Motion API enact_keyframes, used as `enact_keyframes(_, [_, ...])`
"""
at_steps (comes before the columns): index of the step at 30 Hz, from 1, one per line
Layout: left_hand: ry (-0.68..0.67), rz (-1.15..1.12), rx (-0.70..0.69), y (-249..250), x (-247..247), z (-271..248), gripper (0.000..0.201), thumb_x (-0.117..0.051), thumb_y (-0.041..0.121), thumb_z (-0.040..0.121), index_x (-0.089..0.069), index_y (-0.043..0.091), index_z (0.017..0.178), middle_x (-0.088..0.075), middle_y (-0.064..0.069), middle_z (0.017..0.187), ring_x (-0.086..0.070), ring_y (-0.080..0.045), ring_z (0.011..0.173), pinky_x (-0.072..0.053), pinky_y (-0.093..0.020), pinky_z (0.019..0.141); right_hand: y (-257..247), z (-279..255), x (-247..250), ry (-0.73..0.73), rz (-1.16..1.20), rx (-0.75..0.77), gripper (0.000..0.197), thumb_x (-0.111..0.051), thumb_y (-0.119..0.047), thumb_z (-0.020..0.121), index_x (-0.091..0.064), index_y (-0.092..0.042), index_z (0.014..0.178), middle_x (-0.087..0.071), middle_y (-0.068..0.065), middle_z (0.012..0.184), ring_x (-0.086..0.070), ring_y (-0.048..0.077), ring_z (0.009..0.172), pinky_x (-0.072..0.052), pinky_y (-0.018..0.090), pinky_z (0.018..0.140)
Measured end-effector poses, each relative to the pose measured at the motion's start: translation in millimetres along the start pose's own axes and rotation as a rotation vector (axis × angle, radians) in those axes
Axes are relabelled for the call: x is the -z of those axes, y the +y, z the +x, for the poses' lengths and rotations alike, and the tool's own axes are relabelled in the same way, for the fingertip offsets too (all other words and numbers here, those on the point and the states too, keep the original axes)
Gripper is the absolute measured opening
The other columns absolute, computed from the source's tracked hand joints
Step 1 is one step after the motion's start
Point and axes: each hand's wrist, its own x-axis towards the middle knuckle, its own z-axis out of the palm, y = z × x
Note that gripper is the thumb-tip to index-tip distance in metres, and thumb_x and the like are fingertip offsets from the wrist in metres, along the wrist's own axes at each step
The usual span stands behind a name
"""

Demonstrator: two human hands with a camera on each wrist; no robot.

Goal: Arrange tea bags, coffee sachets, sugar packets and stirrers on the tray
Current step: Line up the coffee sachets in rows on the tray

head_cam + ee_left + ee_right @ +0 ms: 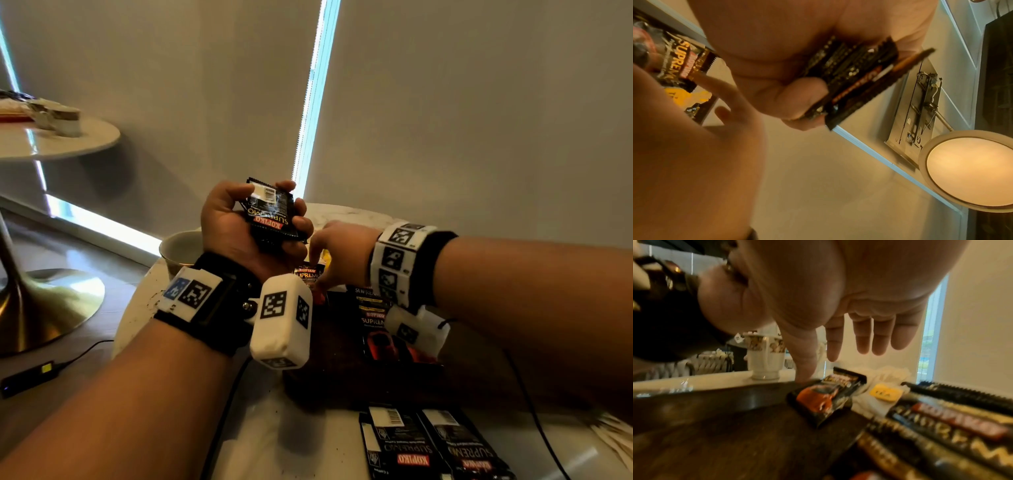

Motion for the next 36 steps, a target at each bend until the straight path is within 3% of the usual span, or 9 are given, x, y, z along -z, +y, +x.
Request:
enact_keyframes(4, [0.072, 0.023, 0.023, -8, -3, 2, 0.051, -0.045, 0.036, 0.066, -0.060, 0.015, 0.110, -0.058, -0.007, 0.091, -0.057, -0.020, 0.070, -0.043, -0.021, 0.051, 23, -20, 21, 0.089, 0.111, -0.076, 0.032, -0.079, -0.044, 0.080, -0.067, -0.031, 0.107, -0.051, -0.015, 0.101, -0.050, 0.009, 0.098, -0.036, 0.025, 0.073])
enact_keyframes(7, [0.150, 0.087, 0.035, -15, -6, 5, 0.049, -0.046, 0.025, 0.070, -0.062, 0.012, 0.114, -0.061, -0.015, 0.098, -0.065, -0.027, 0.073, -0.055, -0.029, 0.054, 34, -37, 30, 0.187, 0.228, -0.070, 0.026, -0.073, -0.035, 0.086, -0.065, -0.031, 0.111, -0.046, -0.022, 0.089, -0.052, 0.005, 0.095, -0.035, 0.018, 0.067])
enact_keyframes(11, [0.240, 0.241, 0.076, -22, -7, 8, 0.039, -0.044, 0.014, 0.089, -0.062, 0.014, 0.124, -0.066, -0.021, 0.112, -0.071, -0.033, 0.085, -0.061, -0.043, 0.065, 41, -61, 34, 0.258, 0.347, 0.036, 0.049, -0.075, -0.033, 0.082, -0.053, -0.032, 0.126, -0.051, -0.016, 0.112, -0.052, -0.001, 0.093, -0.040, 0.013, 0.069])
enact_keyframes(14, [0.279, 0.309, 0.103, -24, -8, 10, 0.037, -0.043, 0.014, 0.096, -0.063, 0.015, 0.128, -0.065, -0.019, 0.113, -0.065, -0.032, 0.088, -0.060, -0.037, 0.058, 39, -71, 29, 0.310, 0.337, 0.109, 0.059, -0.079, -0.038, 0.078, -0.051, -0.035, 0.130, -0.048, -0.015, 0.118, -0.050, 0.001, 0.105, -0.041, 0.012, 0.077])
enact_keyframes(17, [0.297, 0.341, 0.156, -26, -7, 11, 0.039, -0.046, 0.016, 0.097, -0.059, 0.014, 0.133, -0.066, -0.019, 0.103, -0.066, -0.029, 0.078, -0.058, -0.034, 0.054, 35, -76, 22, 0.349, 0.324, 0.164, 0.049, -0.078, -0.035, 0.081, -0.056, -0.035, 0.125, -0.050, -0.016, 0.113, -0.049, 0.003, 0.103, -0.040, 0.014, 0.079])
enact_keyframes(24, [0.372, 0.403, 0.221, -29, -6, 12, 0.030, -0.057, 0.026, 0.093, -0.061, 0.013, 0.120, -0.063, -0.016, 0.097, -0.064, -0.028, 0.078, -0.058, -0.036, 0.055, 33, -75, 18, 0.444, 0.314, 0.151, 0.004, -0.062, -0.026, 0.096, -0.065, -0.028, 0.099, -0.053, -0.019, 0.082, -0.049, -0.006, 0.073, -0.034, 0.013, 0.064])
enact_keyframes(30, [0.420, 0.409, 0.207, -29, -3, 13, 0.047, -0.064, 0.042, 0.094, -0.059, 0.008, 0.126, -0.063, -0.012, 0.088, -0.063, -0.025, 0.069, -0.055, -0.035, 0.067, 43, -62, 24, 0.595, 0.543, 0.007, 0.011, -0.055, -0.019, 0.100, -0.059, -0.028, 0.095, -0.061, -0.009, 0.080, -0.055, 0.006, 0.072, -0.042, 0.024, 0.064])
enact_keyframes(33, [0.379, 0.454, 0.217, -30, -2, 13, 0.066, -0.071, 0.045, 0.087, -0.057, 0.003, 0.135, -0.065, -0.014, 0.093, -0.065, -0.026, 0.071, -0.057, -0.037, 0.066, 46, -57, 26, 0.526, 0.695, -0.039, 0.020, -0.054, -0.016, 0.100, -0.062, -0.030, 0.088, -0.062, -0.009, 0.074, -0.056, 0.008, 0.065, -0.050, 0.031, 0.067])
enact_keyframes(36, [0.260, 0.497, 0.209, -31, -6, 11, 0.053, -0.068, 0.036, 0.087, -0.060, 0.008, 0.131, -0.069, -0.013, 0.091, -0.068, -0.024, 0.071, -0.058, -0.034, 0.061, 44, -55, 25, 0.457, 0.741, -0.038, 0.021, -0.056, -0.015, 0.100, -0.064, -0.030, 0.088, -0.063, -0.009, 0.071, -0.056, 0.002, 0.058, -0.048, 0.026, 0.063])
